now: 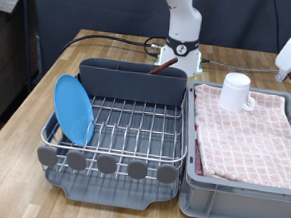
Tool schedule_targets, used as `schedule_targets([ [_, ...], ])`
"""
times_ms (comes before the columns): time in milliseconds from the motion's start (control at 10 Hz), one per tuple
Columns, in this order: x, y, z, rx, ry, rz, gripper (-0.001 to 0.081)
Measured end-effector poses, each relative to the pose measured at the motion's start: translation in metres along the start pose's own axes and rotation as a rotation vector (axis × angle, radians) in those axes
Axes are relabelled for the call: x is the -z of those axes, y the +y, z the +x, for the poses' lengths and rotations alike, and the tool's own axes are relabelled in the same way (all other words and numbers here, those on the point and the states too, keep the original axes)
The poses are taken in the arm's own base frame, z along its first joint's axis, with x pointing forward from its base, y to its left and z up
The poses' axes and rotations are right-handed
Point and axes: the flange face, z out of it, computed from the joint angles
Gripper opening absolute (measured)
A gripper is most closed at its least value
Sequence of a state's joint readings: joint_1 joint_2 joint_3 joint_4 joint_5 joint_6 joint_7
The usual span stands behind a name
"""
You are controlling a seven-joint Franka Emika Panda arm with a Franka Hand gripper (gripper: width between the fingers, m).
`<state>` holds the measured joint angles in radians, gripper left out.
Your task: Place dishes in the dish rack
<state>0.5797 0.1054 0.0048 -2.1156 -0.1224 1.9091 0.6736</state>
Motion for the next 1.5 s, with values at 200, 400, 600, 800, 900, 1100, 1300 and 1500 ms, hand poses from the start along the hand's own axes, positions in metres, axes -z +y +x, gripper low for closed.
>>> schedule_targets([
  [200, -0.012, -0.004, -0.003, 0.006, -0.011, -0.003, 0.0803],
  [400, -0.027, -0.004, -0.005, 0.010, -0.030, -0.014, 0.0803],
  [600, -0.042, -0.002, -0.006, 0.013, -0.035, -0.018, 0.0803],
  [800, -0.055, 0.000, -0.006, 0.033, -0.022, -0.011, 0.0803],
  [900, -0.061, 0.002, -0.007, 0.045, -0.019, -0.010, 0.0803],
  [1100, -0.071, 0.006, -0.007, 0.067, -0.014, -0.012, 0.0803],
  [1300, -0.080, 0.010, -0.007, 0.085, -0.012, -0.011, 0.0803],
  [1500, -0.088, 0.014, -0.007, 0.095, -0.009, -0.006, 0.0803],
])
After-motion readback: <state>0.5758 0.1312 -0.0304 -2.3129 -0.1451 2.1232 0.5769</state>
